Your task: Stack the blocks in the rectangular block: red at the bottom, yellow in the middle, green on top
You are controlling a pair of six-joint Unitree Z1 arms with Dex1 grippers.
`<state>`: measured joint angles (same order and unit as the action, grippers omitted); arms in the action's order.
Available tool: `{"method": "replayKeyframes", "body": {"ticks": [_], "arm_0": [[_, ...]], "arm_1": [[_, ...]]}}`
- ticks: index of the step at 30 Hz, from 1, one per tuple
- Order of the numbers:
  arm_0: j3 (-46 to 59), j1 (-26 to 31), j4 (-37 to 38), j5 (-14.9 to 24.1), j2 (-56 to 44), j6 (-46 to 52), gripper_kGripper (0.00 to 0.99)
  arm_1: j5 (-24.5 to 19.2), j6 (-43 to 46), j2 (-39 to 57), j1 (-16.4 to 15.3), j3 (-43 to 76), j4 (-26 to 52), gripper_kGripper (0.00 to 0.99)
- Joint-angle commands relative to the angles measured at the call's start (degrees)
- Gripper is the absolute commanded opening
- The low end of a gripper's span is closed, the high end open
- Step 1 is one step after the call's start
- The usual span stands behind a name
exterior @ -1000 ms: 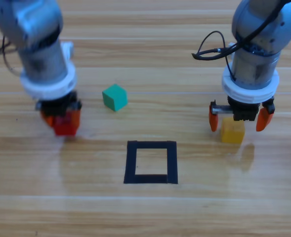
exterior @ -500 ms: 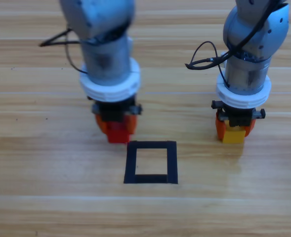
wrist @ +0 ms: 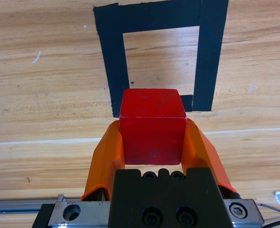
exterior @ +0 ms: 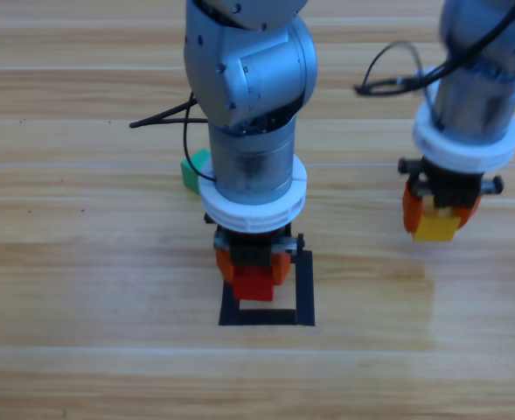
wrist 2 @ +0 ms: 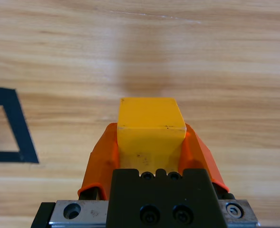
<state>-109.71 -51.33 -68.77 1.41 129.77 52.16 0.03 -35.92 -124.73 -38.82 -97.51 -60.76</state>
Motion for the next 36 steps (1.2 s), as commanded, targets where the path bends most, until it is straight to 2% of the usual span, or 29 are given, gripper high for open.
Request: {"method": "replayKeyframes", "body": {"ticks": [1, 6, 14, 36], "arm_0": [[-2.2, -1.2, -0.4, -0.5, 4.2, 0.5, 0.0], [-3.1, -1.1, -0.4, -0.5, 6.3, 0.2, 0.0], [-4.0, -1.0, -0.3, -0.5, 7.3, -0.6, 0.0], [-5.5, -0.3, 0.0, -0.5, 8.7, -0.1, 0.0]], "arm_1": [[4.0, -0.4, 5.2, 1.9, 0.7, -1.7, 0.0], [5.7, -0.4, 3.9, 1.8, 1.2, -1.7, 0.0], [5.7, -0.5, -0.1, 1.8, 1.7, -1.5, 0.0], [4.7, 0.1, 3.5, 1.0, 1.4, -1.3, 0.0]]}}
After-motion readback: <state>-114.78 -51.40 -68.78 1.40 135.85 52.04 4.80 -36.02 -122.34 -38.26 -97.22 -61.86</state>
